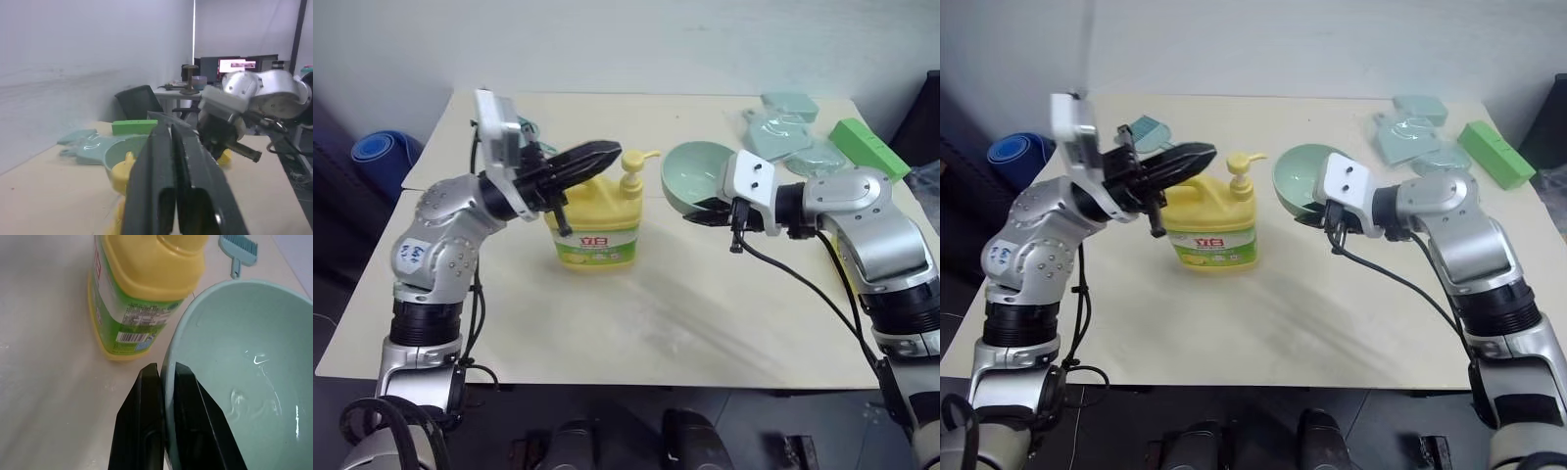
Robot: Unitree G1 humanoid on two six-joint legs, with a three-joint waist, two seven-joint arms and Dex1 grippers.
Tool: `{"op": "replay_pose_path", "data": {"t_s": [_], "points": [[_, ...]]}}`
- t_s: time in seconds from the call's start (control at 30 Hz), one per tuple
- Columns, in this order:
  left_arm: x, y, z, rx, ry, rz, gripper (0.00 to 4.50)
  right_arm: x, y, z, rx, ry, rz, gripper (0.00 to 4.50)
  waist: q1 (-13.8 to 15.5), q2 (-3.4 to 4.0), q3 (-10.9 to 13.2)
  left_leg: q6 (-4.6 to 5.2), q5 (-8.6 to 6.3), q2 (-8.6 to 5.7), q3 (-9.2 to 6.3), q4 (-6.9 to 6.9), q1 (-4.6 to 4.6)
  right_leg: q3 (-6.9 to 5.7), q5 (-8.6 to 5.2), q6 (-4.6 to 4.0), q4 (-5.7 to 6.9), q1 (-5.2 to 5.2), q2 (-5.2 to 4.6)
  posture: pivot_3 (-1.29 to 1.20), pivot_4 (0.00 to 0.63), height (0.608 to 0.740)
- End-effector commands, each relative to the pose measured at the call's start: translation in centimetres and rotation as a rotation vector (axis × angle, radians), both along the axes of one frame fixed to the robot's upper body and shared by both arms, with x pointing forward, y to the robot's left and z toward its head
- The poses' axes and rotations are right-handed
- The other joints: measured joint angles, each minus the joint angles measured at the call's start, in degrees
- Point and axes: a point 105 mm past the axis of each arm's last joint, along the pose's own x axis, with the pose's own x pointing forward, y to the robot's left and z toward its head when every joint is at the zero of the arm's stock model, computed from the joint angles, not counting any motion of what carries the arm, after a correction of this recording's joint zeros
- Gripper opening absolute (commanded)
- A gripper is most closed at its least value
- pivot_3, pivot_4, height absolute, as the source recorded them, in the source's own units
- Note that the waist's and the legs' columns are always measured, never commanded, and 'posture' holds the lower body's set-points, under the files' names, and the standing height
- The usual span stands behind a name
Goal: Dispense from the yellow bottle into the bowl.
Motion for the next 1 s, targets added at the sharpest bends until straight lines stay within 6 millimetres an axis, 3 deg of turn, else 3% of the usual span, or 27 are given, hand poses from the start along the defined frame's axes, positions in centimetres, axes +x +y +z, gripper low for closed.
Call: {"op": "replay_pose_path", "data": {"t_s": [0.03, 0.23, 0.37, 0.57, 0.8, 1.0], "points": [[0.7, -1.4, 0.8, -0.001, -0.059, 0.037, 0.08, 0.1, 1.0, 1.9, -0.012, -0.046, 0.040, 0.00, -0.46, -0.02, 0.01, 0.00, 0.00, 0.00, -0.01, 0.02, -0.04, -0.02, 0.00, 0.00, 0.01, -0.04, -0.01, 0.00, 0.150, 0.740], [1.6, -2.6, 1.3, -0.028, -0.053, 0.056, 0.08, -0.1, 2.5, 2.6, -0.032, -0.050, 0.102, 0.00, -1.33, -0.06, 0.04, 0.01, 0.01, 0.02, -0.03, 0.09, -0.06, -0.02, 0.02, 0.03, 0.11, -0.04, -0.04, 0.00, 0.150, 0.740], [3.0, -1.9, 1.8, -0.055, -0.042, 0.157, 0.08, 0.0, 3.3, 3.2, -0.022, -0.058, 0.124, 0.00, -1.41, -0.06, 0.03, 0.00, 0.05, 0.05, -0.04, 0.18, -0.06, -0.01, 0.02, 0.03, 0.17, -0.04, -0.05, 0.00, 0.150, 0.740], [3.2, -1.9, 1.9, -0.065, -0.019, 0.165, 0.08, 0.5, 4.2, 3.7, -0.011, -0.071, 0.131, 0.00, -1.28, -0.06, 0.03, 0.00, 0.05, 0.05, -0.14, 0.23, -0.08, -0.05, 0.02, 0.04, 0.21, -0.04, -0.06, 0.00, 0.150, 0.740], [2.6, -2.9, 0.2, 0.049, 0.030, 0.134, 0.08, 1.0, 5.0, 4.2, 0.004, -0.085, 0.134, 0.00, -1.30, -0.06, 0.03, 0.00, 0.05, 0.04, -0.23, 0.27, -0.11, -0.11, 0.02, 0.04, 0.24, -0.04, -0.06, 0.00, 0.150, 0.740], [3.6, -2.7, -1.4, 0.098, 0.130, 0.200, 0.08, 1.1, 5.1, 4.4, 0.013, -0.089, 0.132, 0.00, -1.31, -0.05, 0.03, 0.00, 0.05, 0.04, -0.25, 0.32, -0.11, -0.10, 0.02, 0.04, 0.31, -0.03, -0.06, 0.00, 0.150, 0.740]]}}
